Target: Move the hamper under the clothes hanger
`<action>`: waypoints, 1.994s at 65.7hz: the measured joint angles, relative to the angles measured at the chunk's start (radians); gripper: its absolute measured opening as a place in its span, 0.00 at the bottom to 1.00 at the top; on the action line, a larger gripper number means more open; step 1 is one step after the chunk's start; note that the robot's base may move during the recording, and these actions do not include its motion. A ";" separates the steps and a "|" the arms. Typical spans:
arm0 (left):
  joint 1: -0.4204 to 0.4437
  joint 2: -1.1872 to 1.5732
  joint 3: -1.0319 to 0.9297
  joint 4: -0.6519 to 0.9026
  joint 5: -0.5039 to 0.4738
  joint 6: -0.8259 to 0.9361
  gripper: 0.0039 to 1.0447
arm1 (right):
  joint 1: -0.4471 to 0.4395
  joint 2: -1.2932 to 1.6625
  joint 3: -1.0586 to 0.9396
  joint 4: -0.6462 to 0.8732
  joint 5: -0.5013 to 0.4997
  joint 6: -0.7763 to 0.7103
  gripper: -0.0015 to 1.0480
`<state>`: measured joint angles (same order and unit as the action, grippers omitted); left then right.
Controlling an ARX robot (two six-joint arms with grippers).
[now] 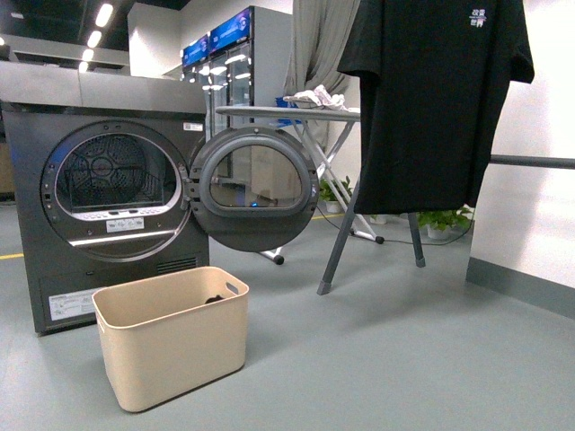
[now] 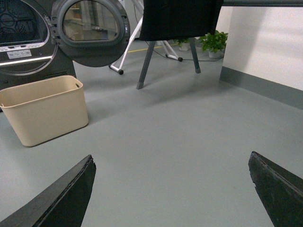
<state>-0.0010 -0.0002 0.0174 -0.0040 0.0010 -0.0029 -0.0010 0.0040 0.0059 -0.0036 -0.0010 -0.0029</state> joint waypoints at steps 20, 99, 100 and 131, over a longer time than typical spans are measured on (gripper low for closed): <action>0.000 0.000 0.000 0.000 0.000 0.000 0.94 | 0.000 0.000 0.000 0.000 0.000 0.000 0.93; 0.000 0.000 0.000 0.000 0.000 0.000 0.94 | 0.000 0.000 0.000 0.000 0.000 0.000 0.93; 0.000 0.000 0.000 0.000 0.000 0.000 0.94 | 0.000 0.000 0.000 0.000 0.000 0.000 0.93; 0.000 0.000 0.000 -0.001 0.000 0.000 0.94 | 0.000 0.000 0.000 0.000 0.000 0.000 0.93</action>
<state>-0.0010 -0.0006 0.0174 -0.0051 0.0013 -0.0029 -0.0006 0.0036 0.0059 -0.0032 -0.0013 -0.0032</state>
